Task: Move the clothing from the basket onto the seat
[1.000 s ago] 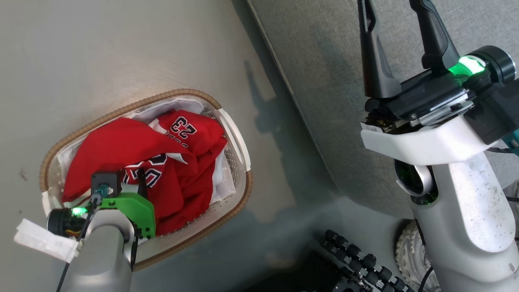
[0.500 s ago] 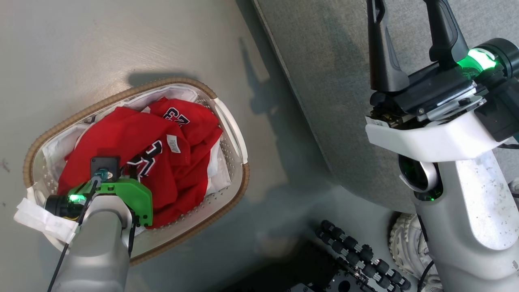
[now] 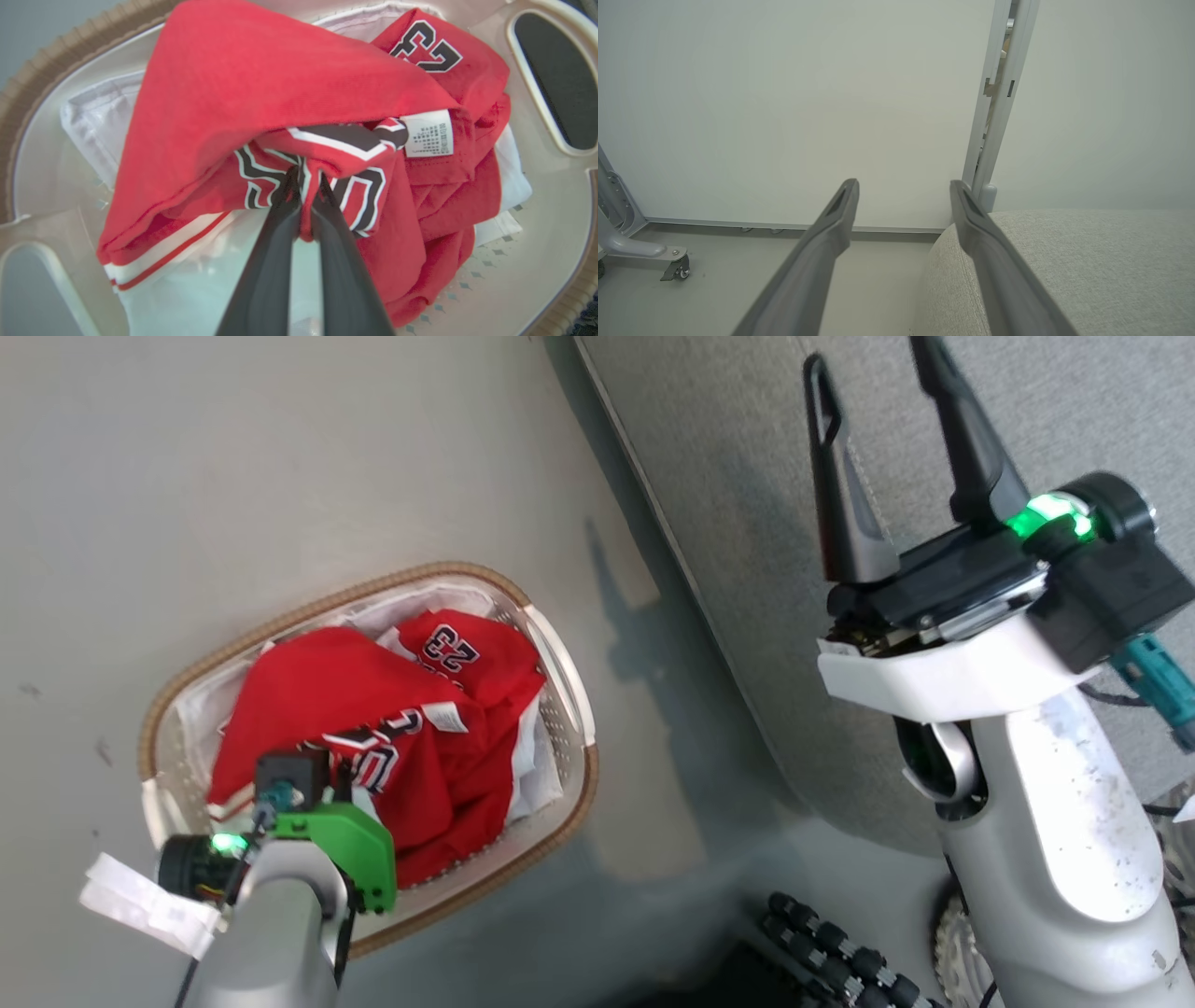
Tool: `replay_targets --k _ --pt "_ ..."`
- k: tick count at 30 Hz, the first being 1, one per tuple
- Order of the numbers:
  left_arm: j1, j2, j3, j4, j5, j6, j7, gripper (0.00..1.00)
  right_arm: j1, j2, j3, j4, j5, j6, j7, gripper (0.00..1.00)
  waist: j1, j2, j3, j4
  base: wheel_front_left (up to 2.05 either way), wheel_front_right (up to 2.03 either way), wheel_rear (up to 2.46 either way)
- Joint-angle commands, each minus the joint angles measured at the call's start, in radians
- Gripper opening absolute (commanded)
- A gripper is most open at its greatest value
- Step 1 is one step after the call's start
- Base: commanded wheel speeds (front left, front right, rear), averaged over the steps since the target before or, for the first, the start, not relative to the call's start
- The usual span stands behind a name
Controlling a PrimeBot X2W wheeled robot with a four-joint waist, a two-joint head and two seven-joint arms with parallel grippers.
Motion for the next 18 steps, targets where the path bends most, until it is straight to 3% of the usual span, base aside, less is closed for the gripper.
replay_targets --k 1,18 --pt "0.034 -0.005 -0.012 -0.02 0.007 -0.01 0.001 0.0 0.027 -0.004 0.003 0.015 -0.005 -0.001 -0.004 1.0 -0.0001 0.0 -0.104 0.052 0.0 0.0 0.0" --pt "0.286 -0.027 -0.099 -0.33 -0.076 -0.051 0.0 0.0 0.239 -0.026 0.024 0.172 -0.001 -0.001 -0.004 1.0 -0.0001 0.0 -0.448 0.235 0.0 0.0 0.0"
